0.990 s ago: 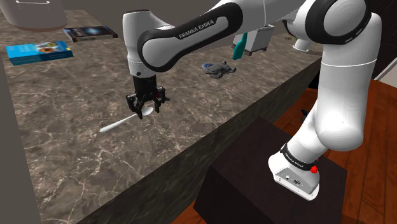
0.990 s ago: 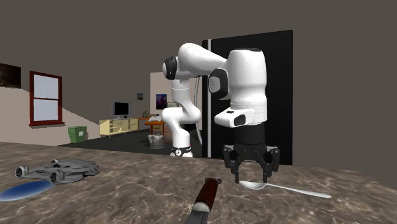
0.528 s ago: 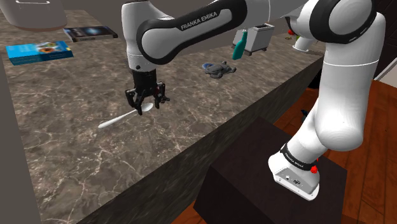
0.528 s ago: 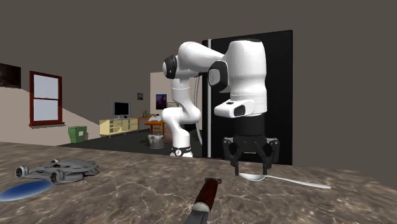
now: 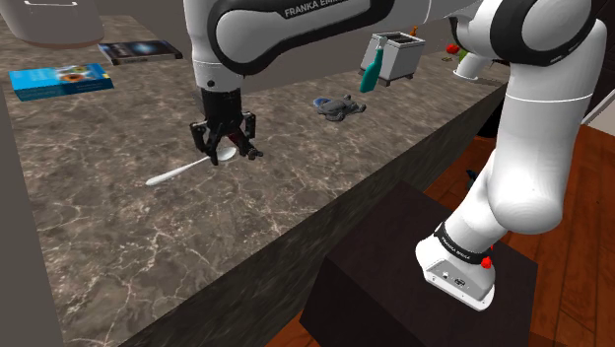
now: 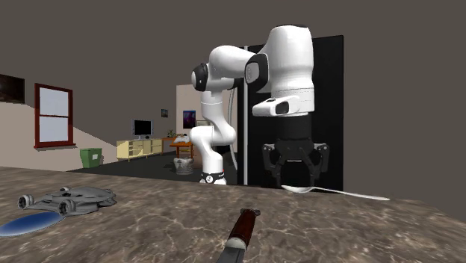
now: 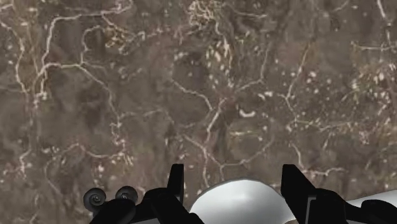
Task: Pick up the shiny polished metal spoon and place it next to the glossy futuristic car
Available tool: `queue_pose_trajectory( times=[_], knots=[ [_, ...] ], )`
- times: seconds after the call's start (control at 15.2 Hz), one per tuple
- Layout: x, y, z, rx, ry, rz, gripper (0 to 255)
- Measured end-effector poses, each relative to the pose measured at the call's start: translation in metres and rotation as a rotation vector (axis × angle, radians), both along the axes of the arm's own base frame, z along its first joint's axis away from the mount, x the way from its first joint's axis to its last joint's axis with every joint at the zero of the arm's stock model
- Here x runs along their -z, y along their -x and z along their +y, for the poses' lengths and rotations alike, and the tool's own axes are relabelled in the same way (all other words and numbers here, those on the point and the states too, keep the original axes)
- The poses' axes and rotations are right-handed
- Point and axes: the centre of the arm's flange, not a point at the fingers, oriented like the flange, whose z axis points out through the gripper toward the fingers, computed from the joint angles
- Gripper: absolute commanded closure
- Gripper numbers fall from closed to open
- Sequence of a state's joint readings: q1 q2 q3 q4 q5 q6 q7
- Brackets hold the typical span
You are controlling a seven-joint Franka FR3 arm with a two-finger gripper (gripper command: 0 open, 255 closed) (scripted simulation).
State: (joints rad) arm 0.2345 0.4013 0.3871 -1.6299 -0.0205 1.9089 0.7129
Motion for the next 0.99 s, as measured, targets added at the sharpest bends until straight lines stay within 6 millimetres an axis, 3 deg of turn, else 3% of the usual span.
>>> queue_pose_trajectory(
  times=[0.73, 0.99],
  knots=[
    [-0.058, 0.001, -0.002, 0.0, 0.0, 0.0, 255],
    [-0.063, -0.017, -0.036, 0.0, 0.0, 0.0, 255]
  ],
)
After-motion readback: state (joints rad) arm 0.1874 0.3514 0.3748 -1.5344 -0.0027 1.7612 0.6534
